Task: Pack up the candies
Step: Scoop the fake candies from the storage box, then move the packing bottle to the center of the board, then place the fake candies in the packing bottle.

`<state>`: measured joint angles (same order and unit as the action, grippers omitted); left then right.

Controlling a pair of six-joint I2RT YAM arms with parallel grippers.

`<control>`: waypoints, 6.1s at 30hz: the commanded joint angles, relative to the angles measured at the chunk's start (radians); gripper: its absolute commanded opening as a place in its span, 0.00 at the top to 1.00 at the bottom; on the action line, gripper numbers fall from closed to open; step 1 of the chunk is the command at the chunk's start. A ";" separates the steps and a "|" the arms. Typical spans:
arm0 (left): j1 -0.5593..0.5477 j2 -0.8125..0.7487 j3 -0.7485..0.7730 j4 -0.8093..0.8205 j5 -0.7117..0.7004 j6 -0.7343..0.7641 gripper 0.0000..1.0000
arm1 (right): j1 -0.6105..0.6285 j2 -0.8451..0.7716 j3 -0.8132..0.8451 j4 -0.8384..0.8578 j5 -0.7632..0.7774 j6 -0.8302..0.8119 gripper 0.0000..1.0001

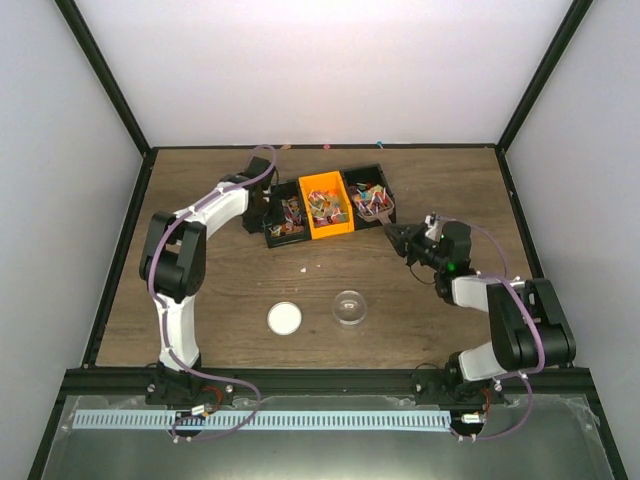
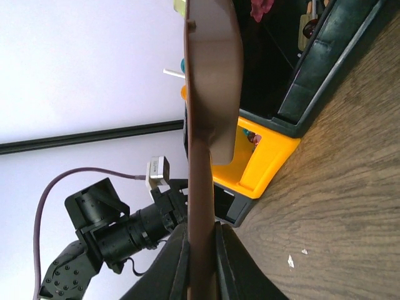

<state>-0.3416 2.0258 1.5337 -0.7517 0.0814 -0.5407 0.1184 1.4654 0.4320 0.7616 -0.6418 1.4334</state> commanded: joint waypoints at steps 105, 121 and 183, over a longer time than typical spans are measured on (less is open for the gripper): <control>-0.044 -0.306 -0.155 -0.071 0.172 0.202 0.36 | -0.020 -0.811 -0.237 -0.587 -0.399 -0.306 0.99; -0.036 -0.266 -0.184 -0.003 0.207 0.190 0.36 | -0.020 -0.723 -0.064 -0.999 -0.282 -0.633 0.99; 0.048 -0.191 -0.232 0.089 0.284 0.216 0.36 | 0.300 -0.414 0.447 -1.493 0.217 -0.901 0.99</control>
<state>-0.3016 1.8156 1.2808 -0.6792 0.3466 -0.3355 0.3870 1.0412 0.8200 -0.6910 -0.4706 0.5453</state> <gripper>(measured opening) 0.644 0.082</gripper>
